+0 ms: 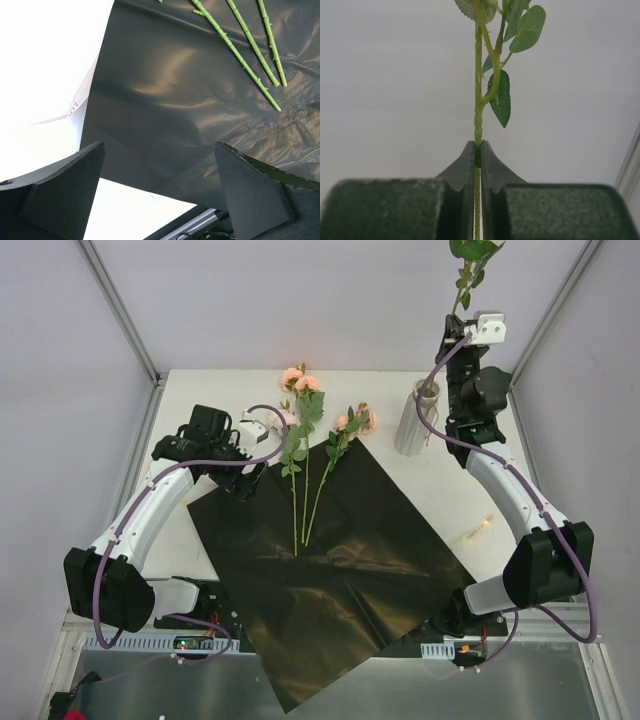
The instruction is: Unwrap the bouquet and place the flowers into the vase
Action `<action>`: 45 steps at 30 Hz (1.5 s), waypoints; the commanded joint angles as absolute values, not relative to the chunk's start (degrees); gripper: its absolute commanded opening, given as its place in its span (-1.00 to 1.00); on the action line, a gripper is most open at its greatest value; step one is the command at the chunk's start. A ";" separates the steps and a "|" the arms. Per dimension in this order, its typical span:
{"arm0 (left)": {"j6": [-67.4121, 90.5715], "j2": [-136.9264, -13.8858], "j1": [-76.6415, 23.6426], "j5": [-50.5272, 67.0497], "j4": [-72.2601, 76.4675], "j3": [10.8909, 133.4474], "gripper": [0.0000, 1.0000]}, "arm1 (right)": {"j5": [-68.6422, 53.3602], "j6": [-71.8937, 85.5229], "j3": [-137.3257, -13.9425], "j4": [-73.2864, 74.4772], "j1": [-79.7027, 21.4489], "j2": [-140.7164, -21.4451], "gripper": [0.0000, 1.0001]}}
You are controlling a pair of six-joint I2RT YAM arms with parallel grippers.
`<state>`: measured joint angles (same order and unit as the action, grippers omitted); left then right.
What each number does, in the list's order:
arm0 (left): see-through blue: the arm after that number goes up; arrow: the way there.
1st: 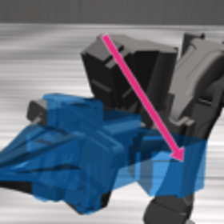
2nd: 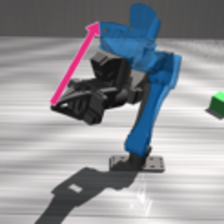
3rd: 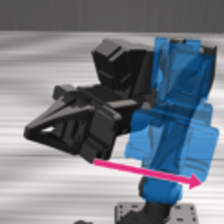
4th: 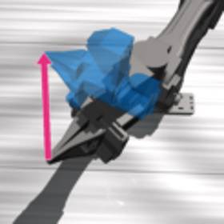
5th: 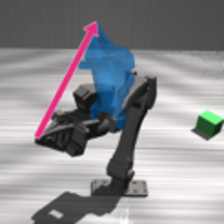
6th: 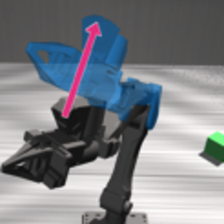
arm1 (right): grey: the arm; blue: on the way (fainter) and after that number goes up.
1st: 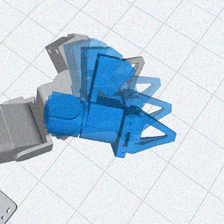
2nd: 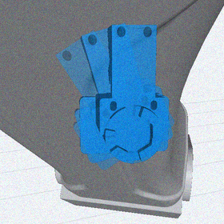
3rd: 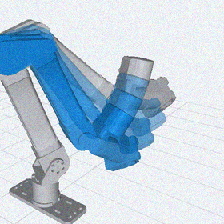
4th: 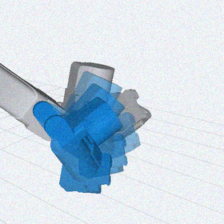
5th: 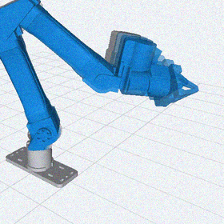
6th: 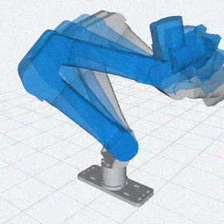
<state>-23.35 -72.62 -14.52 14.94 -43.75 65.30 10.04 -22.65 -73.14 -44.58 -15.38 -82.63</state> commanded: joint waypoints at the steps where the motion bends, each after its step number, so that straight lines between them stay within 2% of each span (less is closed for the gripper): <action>1: -23.73 -71.46 -13.97 15.91 -43.42 65.48 0.82 | 11.86 -19.26 -71.19 -47.21 -15.03 -78.31 -0.98; 3: -23.64 -71.28 -13.97 15.91 -43.42 65.39 0.82 | 13.18 -18.02 -70.84 -42.64 -15.12 -78.14 -0.85; 4: -23.56 -71.11 -13.97 15.73 -43.42 65.30 0.83 | 13.71 -17.15 -70.75 -38.97 -15.03 -77.87 -0.56; 7: -23.55 -70.58 -13.97 15.30 -43.42 64.87 0.82 | 14.33 -13.72 -68.83 -35.43 -15.12 -76.04 -0.31; 10: -23.82 -69.87 -13.89 14.94 -43.42 64.34 0.82 | 13.36 -11.25 -66.27 -33.67 -15.12 -73.49 -0.13; 17: -23.64 -69.26 -13.89 14.94 -43.42 64.16 0.82 | 9.94 -6.24 -65.22 -18.91 -17.57 -69.17 0.06; 21: -23.20 -69.26 -13.97 14.59 -43.42 64.69 0.84 | 11.33 -7.21 -64.51 -11.97 -25.72 -69.52 0.16; 24: -22.85 -69.43 -13.89 13.36 -43.16 64.86 0.98 | 13.62 -5.89 -64.69 -5.90 -31.10 -71.97 0.31; 25: -22.76 -69.35 -13.97 13.01 -42.98 64.86 0.98 | 15.02 -5.45 -64.86 -3.28 -32.51 -73.72 0.42; 28: -22.76 -69.08 -13.89 12.66 -42.80 64.60 0.98 | 17.57 -2.91 -65.21 -0.28 -36.82 -78.46 0.61; 34: -22.94 -68.29 -13.89 11.60 -42.89 64.60 0.98 | 20.05 7.81 -80.39 19.99 -41.13 -96.02 0.95; 36: -22.94 -68.03 -13.97 11.43 -42.80 64.42 0.98 | 19.25 10.27 -85.49 23.63 -41.31 -102.09 0.93; 40: -22.94 -67.76 -13.97 11.34 -42.89 63.99 0.98 | 14.86 12.65 -84.90 22.16 -41.40 -105.90 0.93; 45: -23.55 -67.33 -13.97 10.81 -42.80 63.11 0.98 | 16.61 15.81 -88.15 24.87 -41.22 -111.08 0.95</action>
